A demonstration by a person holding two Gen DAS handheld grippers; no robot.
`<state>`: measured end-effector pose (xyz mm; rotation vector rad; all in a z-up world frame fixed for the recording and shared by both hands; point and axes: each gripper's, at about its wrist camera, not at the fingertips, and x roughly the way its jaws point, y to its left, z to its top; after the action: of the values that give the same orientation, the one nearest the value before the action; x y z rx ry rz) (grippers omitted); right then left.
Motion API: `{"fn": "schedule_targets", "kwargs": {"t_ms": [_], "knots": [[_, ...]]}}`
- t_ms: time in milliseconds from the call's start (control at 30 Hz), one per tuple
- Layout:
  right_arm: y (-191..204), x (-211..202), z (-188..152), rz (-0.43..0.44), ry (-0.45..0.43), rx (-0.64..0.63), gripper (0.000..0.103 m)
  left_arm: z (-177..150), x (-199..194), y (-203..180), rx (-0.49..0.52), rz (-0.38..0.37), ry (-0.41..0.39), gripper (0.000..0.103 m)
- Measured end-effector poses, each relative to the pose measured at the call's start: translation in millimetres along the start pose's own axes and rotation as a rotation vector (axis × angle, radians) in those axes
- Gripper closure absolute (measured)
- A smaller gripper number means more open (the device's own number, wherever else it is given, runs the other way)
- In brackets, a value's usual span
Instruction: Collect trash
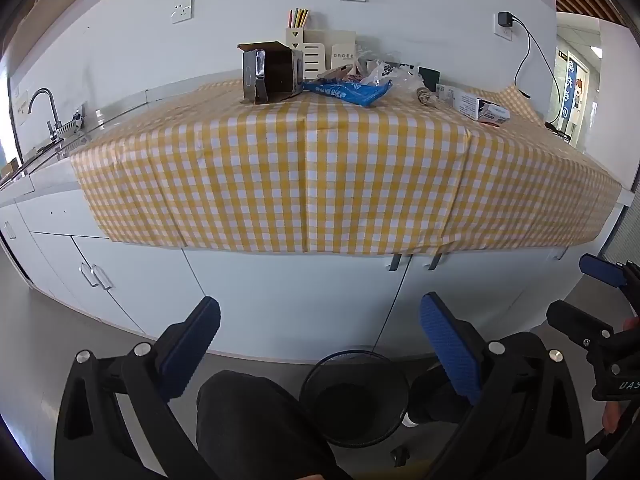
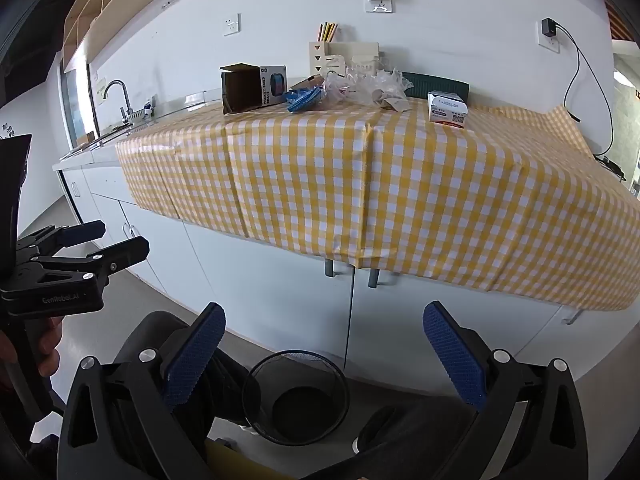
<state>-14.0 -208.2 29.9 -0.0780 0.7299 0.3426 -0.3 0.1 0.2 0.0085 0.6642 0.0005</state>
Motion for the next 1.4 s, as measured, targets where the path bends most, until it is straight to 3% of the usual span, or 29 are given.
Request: {"fn": "schedule_targets", "kwargs": {"t_ms": [1400], "knots": [[0.7, 0.6, -0.6, -0.002, 0.005, 0.001, 0.003, 0.0, 1.2, 1.0, -0.01, -0.009, 0.013, 0.004]]}}
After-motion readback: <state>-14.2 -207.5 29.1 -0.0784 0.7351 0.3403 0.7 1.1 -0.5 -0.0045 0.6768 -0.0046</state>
